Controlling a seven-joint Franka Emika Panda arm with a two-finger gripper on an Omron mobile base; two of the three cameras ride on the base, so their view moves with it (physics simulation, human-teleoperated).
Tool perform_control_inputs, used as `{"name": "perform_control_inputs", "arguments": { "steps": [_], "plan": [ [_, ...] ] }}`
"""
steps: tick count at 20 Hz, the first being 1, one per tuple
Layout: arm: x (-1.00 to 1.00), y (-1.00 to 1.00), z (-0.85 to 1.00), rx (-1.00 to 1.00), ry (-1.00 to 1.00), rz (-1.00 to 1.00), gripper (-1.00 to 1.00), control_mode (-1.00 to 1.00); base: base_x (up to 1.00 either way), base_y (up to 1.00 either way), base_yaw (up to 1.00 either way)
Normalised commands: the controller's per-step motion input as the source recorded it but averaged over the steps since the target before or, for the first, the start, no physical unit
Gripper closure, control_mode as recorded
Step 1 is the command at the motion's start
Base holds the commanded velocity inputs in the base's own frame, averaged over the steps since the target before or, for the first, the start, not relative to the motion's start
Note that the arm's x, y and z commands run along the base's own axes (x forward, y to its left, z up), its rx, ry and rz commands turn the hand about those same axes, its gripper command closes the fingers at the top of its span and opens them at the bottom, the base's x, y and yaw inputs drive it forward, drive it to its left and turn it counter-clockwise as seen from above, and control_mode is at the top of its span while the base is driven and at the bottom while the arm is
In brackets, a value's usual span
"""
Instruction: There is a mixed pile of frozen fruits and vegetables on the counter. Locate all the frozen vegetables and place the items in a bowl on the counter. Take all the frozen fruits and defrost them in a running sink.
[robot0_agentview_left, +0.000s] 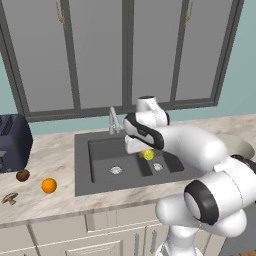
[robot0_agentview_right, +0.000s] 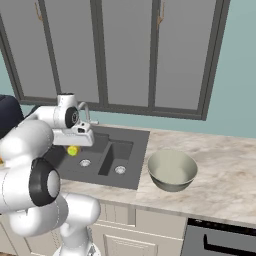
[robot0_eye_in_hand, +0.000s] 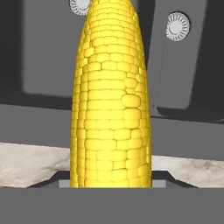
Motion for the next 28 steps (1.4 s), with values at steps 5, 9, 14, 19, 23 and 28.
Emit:
{"name": "perform_control_inputs", "arguments": {
  "steps": [5, 9, 14, 19, 23, 28],
  "plan": [
    [0.05, -0.28, -0.1, -0.01, 0.03, -0.17, 1.0, -1.0, 0.0, 0.0, 0.0],
    [0.09, -0.32, -0.09, 0.0, 0.03, -0.14, 1.0, -1.0, 0.0, 0.0, 0.0],
    [0.06, -0.39, -0.04, 0.0, 0.03, -0.11, 1.0, -1.0, 0.0, 0.0, 0.0],
    [0.0, -0.39, 0.07, -0.02, 0.0, -0.07, 1.0, -1.0, 0.0, 0.0, 0.0],
    [-0.02, -0.36, 0.15, -0.03, 0.0, -0.06, 1.0, -1.0, 0.0, 0.0, 0.0],
    [-0.02, -0.32, 0.2, -0.03, 0.0, -0.06, 1.0, -1.0, 0.0, 0.0, 0.0]
  ]
}}
